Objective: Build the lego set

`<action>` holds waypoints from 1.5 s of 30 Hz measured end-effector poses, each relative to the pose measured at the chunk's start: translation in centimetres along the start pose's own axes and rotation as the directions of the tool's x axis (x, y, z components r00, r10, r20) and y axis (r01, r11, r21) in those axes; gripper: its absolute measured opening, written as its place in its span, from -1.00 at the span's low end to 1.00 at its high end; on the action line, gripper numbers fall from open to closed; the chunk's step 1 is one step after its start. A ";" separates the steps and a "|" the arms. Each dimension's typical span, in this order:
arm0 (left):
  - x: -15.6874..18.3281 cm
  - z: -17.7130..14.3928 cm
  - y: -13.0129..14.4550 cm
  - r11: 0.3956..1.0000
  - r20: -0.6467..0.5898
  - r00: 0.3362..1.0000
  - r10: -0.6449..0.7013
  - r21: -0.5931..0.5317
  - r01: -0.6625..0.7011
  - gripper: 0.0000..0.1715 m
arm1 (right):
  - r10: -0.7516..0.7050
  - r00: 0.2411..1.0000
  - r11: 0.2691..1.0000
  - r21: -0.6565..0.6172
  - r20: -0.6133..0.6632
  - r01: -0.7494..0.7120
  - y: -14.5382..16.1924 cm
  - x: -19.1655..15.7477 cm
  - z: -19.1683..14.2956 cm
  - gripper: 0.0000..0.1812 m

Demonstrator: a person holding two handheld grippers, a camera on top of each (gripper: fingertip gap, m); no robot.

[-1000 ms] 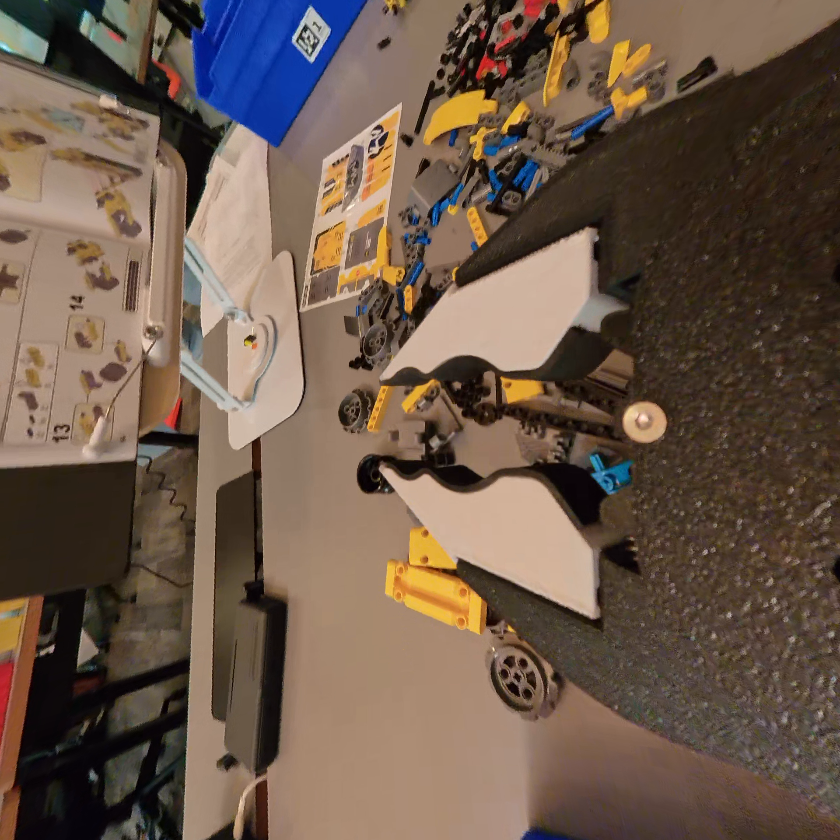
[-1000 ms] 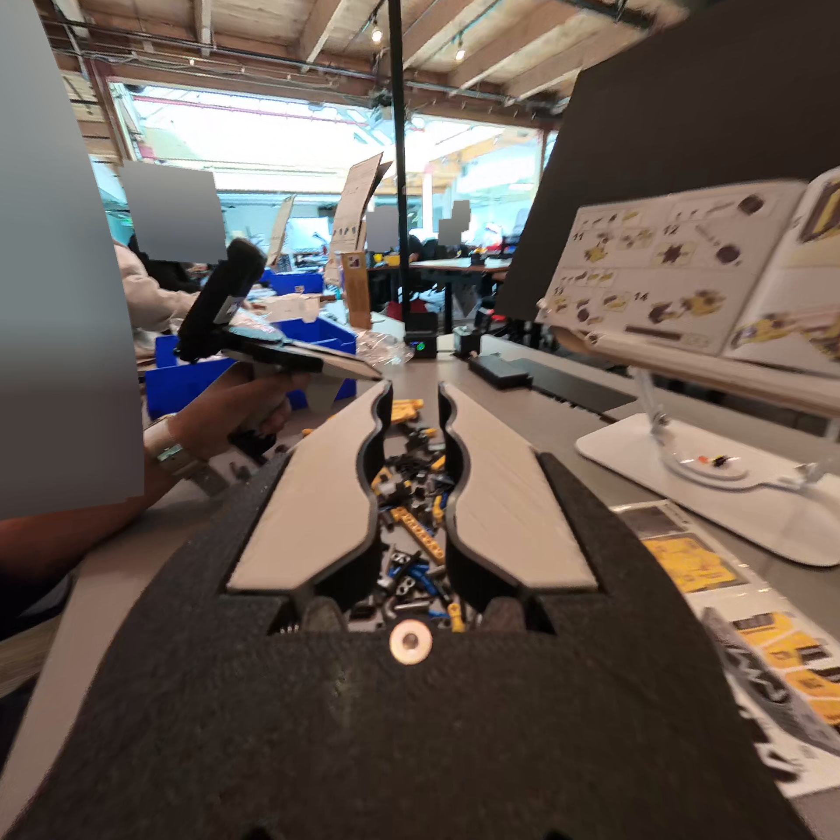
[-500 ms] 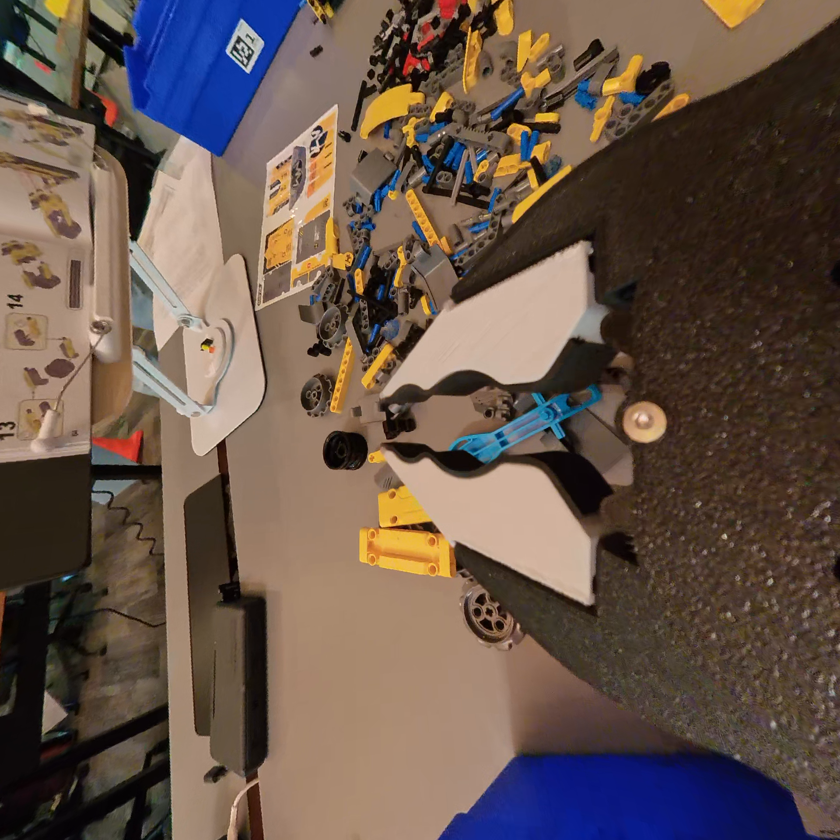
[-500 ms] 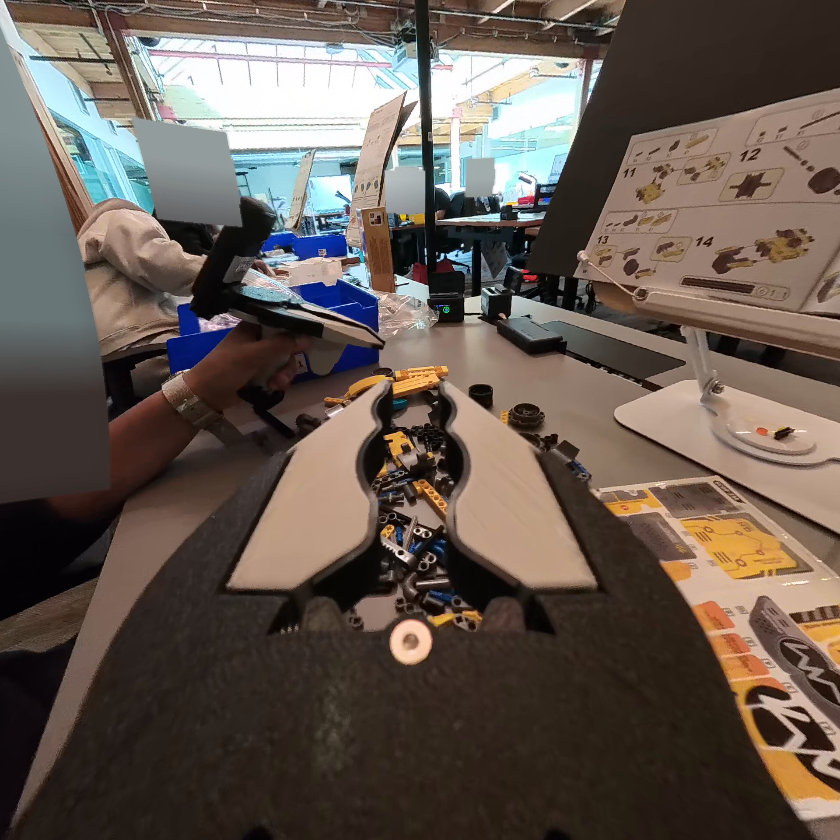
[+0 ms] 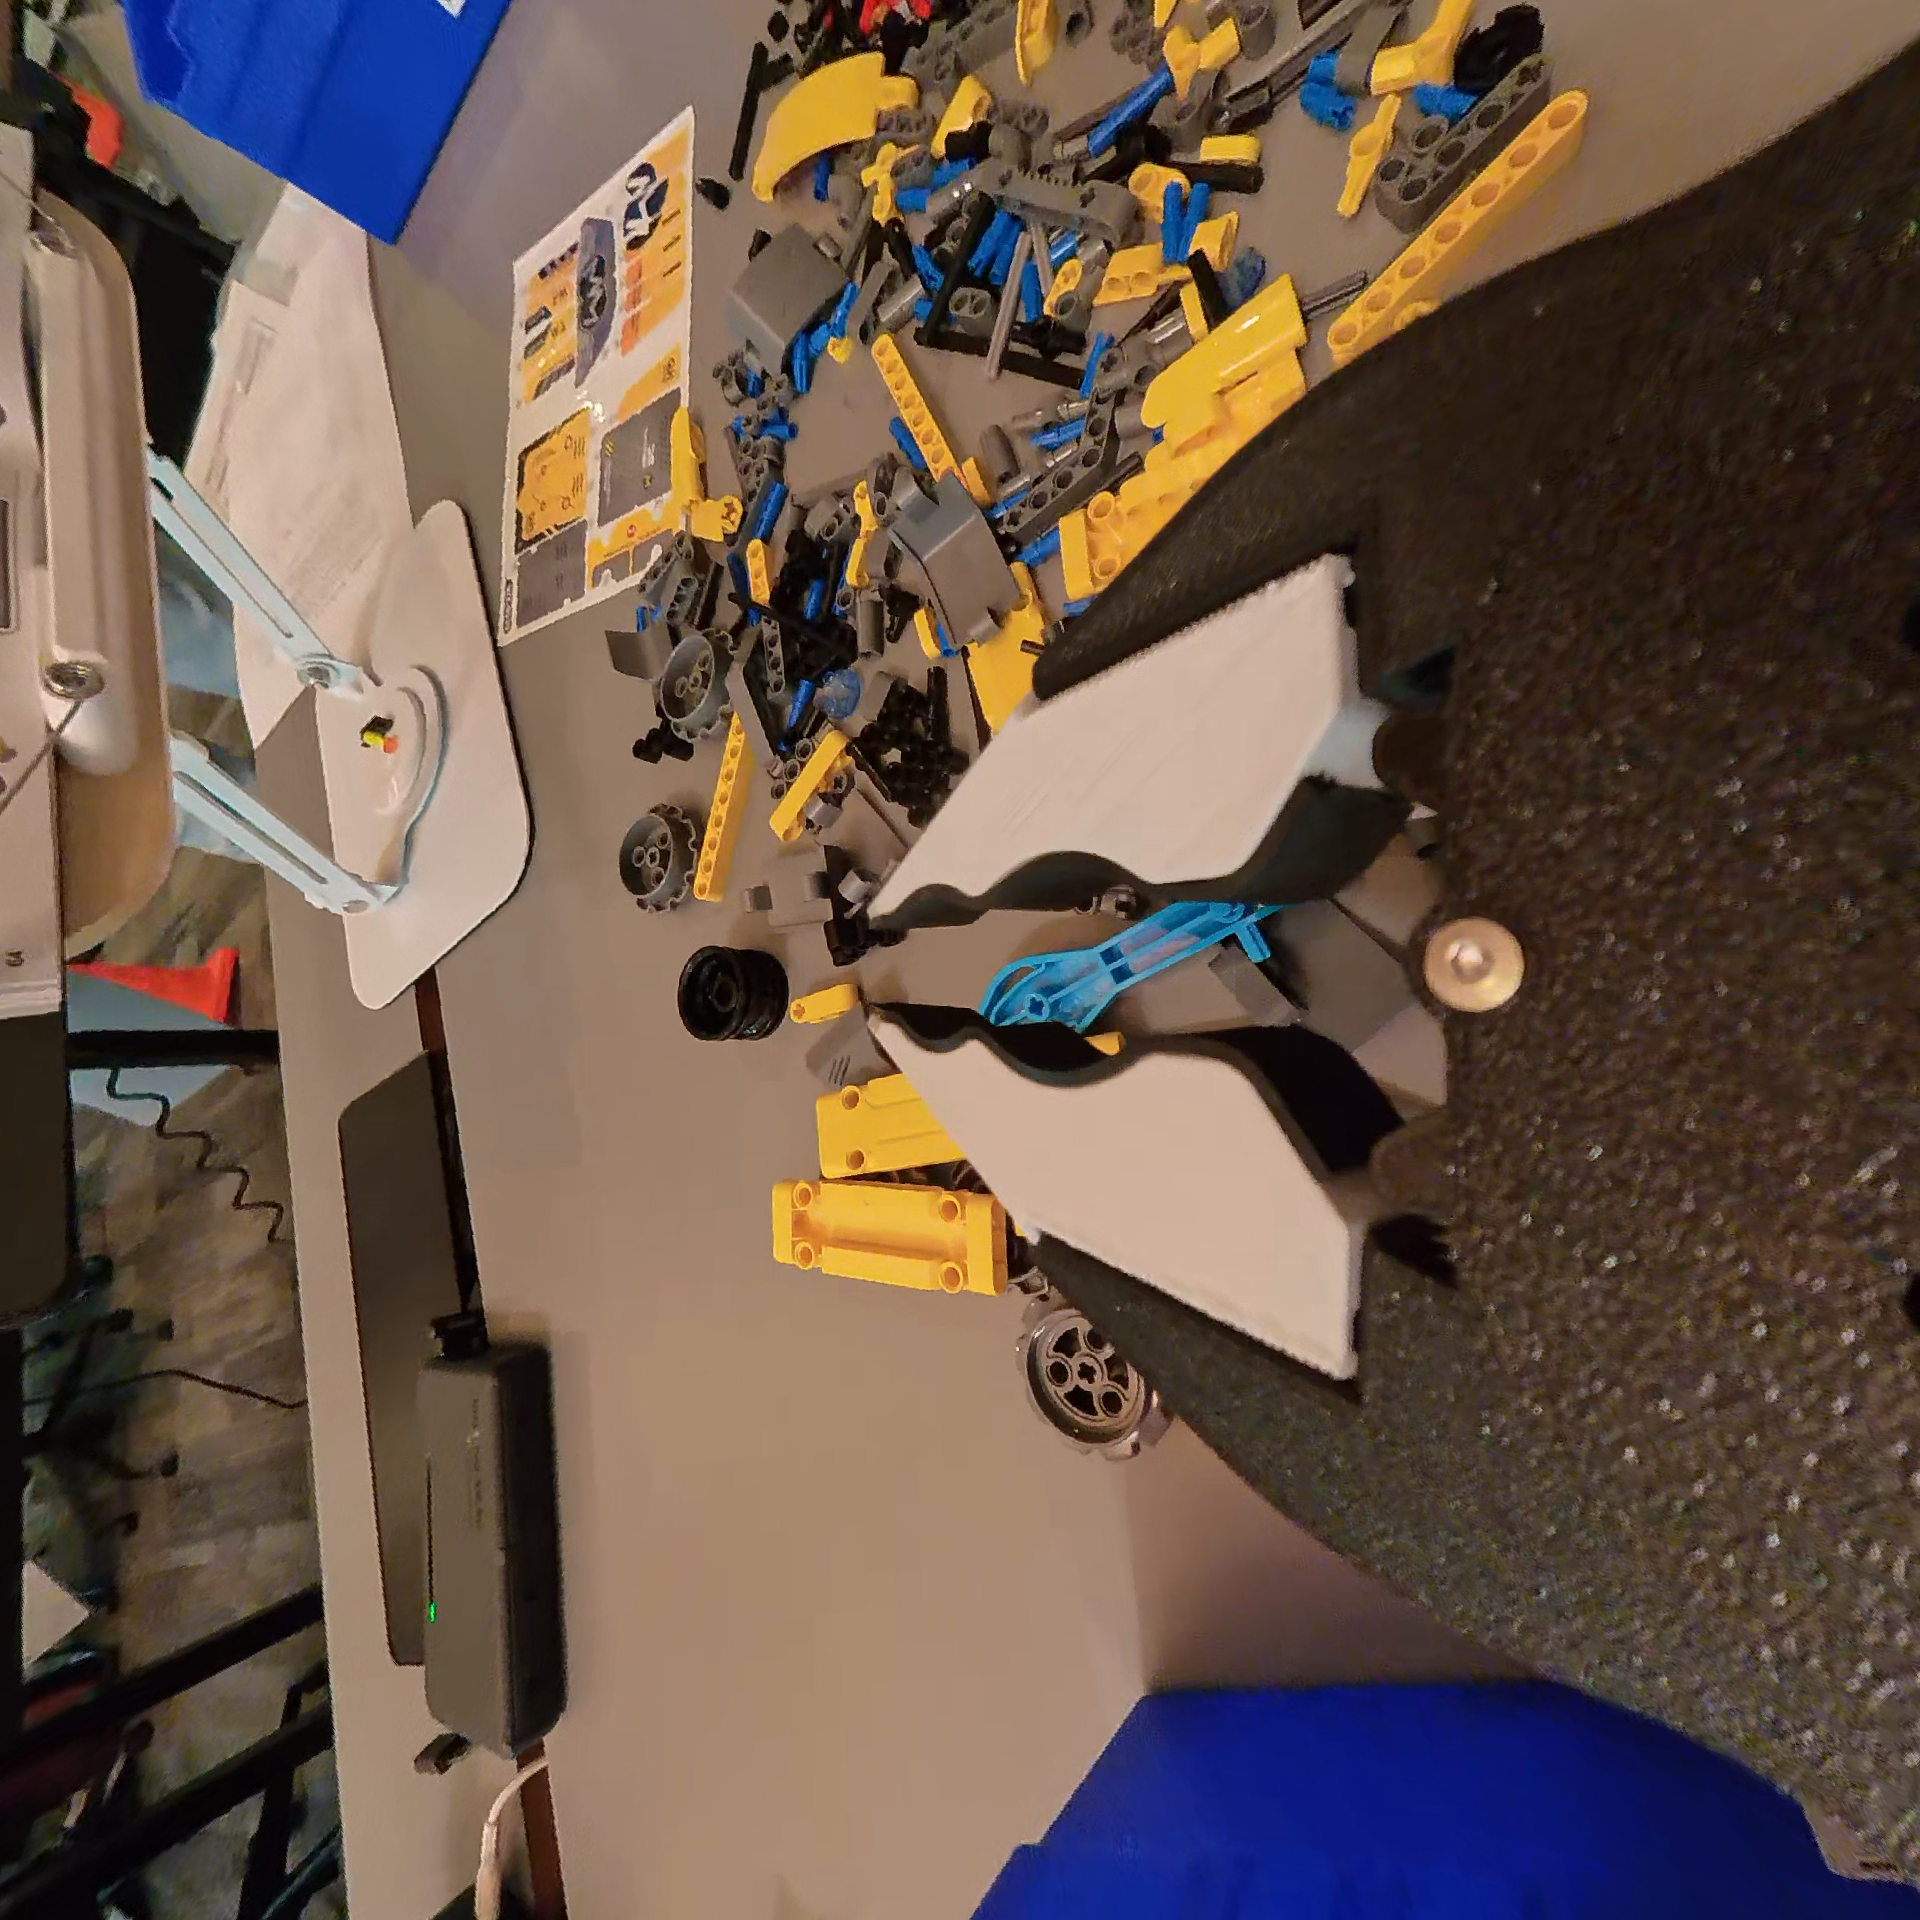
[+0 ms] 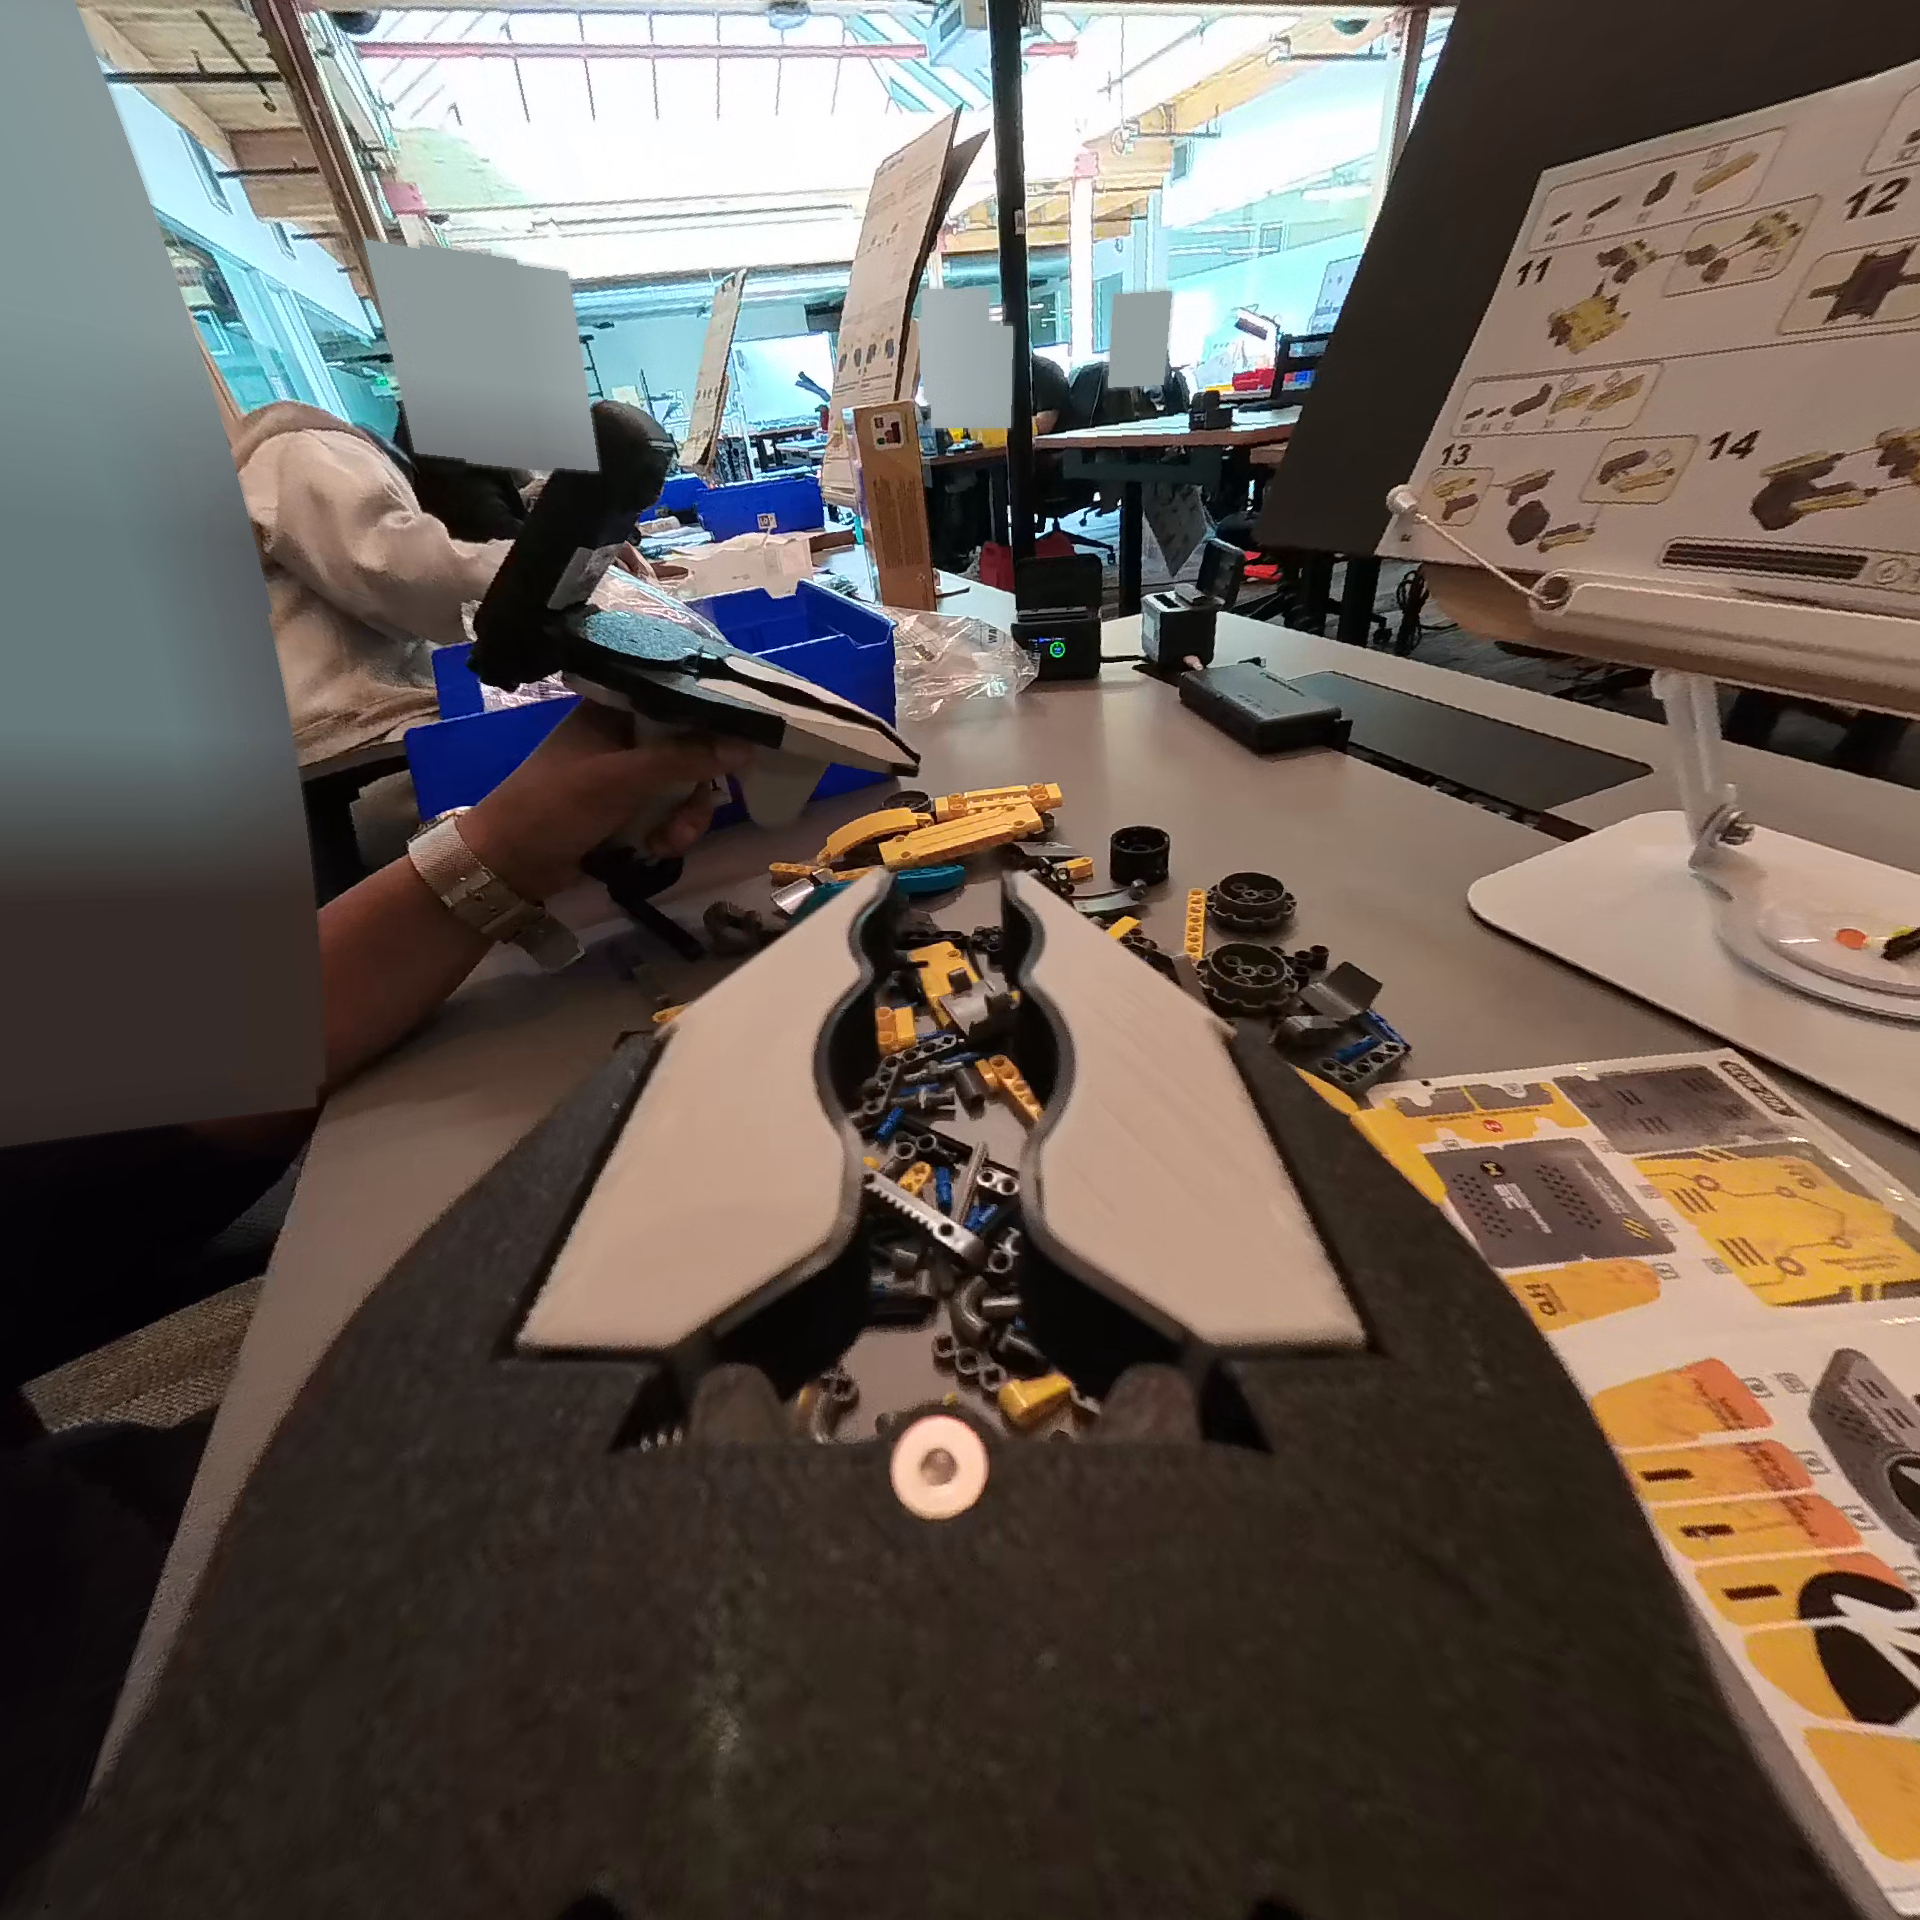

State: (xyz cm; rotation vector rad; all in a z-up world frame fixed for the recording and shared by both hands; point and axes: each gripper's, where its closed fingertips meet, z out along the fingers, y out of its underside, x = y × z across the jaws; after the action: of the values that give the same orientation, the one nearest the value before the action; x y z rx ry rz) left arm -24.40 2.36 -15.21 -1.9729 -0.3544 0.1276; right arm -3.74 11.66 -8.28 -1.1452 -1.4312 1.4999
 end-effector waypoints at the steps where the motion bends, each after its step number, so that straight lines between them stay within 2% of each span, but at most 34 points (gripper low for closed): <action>1: 0.0 0.0 0.1 1.000 0.007 1.000 0.007 -0.004 -0.007 -0.85 | -0.001 1.000 1.000 -0.003 -0.005 0.001 0.1 0.1 0.0 -0.79; 6: 0.1 0.1 0.1 1.000 0.007 1.000 0.018 -0.007 -0.018 -0.84 | 0.012 1.000 1.000 0.007 -0.018 -0.012 -0.2 0.7 -0.3 -0.79; 12: 0.1 0.2 0.2 1.000 0.011 1.000 0.024 -0.011 -0.024 -0.84 | -0.049 0.992 0.992 0.114 -0.115 0.062 -3.0 2.6 -2.4 -0.79; 16: 0.1 0.1 0.0 1.000 0.011 1.000 0.023 -0.002 -0.023 -0.84 | -0.029 0.987 0.989 0.140 -0.160 0.052 -3.7 4.1 -3.5 -0.79; 24: 0.0 -0.1 -0.4 1.000 0.006 1.000 0.009 0.025 -0.009 -0.84 | 0.034 0.987 0.990 0.139 -0.157 -0.012 -3.0 5.2 -3.5 -0.79; 45: 0.5 -0.1 -0.5 0.999 -0.010 1.000 0.007 0.032 -0.007 -0.84 | 0.067 0.993 0.996 0.065 -0.102 -0.060 -1.1 4.5 -2.1 -0.79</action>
State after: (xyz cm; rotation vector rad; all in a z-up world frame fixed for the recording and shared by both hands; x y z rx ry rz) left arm -24.03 2.65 -14.69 -1.9429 -0.3365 0.1267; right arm -3.20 16.63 -7.64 -1.2229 -1.2813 1.4951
